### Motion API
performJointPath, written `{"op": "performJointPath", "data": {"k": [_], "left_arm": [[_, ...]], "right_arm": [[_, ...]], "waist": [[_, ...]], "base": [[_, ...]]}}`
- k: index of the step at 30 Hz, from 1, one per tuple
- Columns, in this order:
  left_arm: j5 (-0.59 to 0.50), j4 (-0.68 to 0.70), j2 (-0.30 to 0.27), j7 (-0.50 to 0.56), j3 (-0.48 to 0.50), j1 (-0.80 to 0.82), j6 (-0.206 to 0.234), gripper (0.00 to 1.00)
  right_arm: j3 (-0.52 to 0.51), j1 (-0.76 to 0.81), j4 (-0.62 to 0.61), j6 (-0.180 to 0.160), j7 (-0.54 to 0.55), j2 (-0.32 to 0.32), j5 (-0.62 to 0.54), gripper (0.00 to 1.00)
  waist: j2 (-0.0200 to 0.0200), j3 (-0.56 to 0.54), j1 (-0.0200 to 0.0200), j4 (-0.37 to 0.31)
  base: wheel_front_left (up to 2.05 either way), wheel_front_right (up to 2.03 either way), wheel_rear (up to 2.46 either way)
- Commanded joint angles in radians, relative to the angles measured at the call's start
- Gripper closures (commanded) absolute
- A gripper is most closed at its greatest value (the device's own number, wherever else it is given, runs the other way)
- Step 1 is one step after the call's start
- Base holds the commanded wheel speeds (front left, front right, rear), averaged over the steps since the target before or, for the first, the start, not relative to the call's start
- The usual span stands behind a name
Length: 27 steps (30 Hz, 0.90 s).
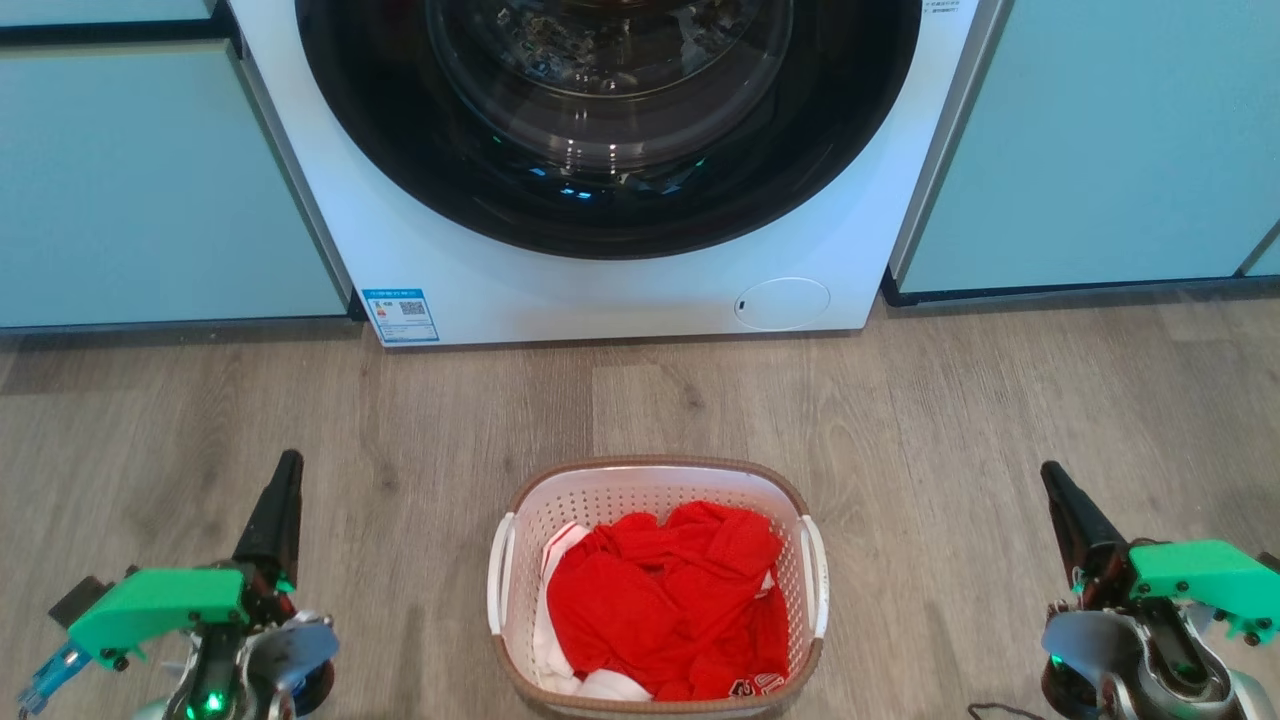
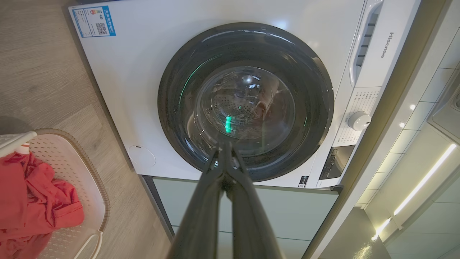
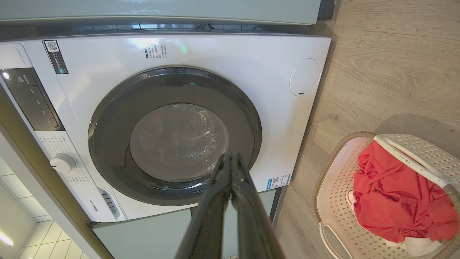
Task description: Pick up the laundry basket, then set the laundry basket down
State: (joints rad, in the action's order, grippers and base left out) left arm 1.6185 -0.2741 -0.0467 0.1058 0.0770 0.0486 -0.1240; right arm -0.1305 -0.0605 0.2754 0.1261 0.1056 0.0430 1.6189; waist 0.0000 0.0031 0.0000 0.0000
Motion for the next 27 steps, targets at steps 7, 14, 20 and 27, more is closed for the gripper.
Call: {"op": "performJointPath", "data": {"k": [7,14,20,27], "left_arm": [[-0.01,0.029,-0.004,0.007,0.037,0.059,-0.007,1.0],[-0.01,0.029,-0.004,0.007,0.037,0.059,-0.007,1.0],[-0.01,0.029,-0.004,0.008,0.037,0.059,-0.007,1.0],[-0.01,0.029,-0.004,0.008,0.037,0.059,-0.007,1.0]], "right_arm": [[0.017,-0.047,-0.031,0.005,0.008,0.008,-0.01,1.0],[0.016,-0.047,-0.031,0.005,0.008,0.008,-0.01,1.0],[0.016,-0.047,-0.031,0.005,0.008,0.008,-0.011,1.0],[0.016,-0.047,-0.031,0.005,0.008,0.008,-0.011,1.0]], "waist": [[0.0,0.0,0.0,0.0],[0.0,0.0,0.0,0.0],[0.0,0.0,0.0,0.0],[0.0,0.0,0.0,0.0]], "base": [[0.0,0.0,0.0],[0.0,0.0,0.0],[0.0,0.0,0.0],[0.0,0.0,0.0]]}}
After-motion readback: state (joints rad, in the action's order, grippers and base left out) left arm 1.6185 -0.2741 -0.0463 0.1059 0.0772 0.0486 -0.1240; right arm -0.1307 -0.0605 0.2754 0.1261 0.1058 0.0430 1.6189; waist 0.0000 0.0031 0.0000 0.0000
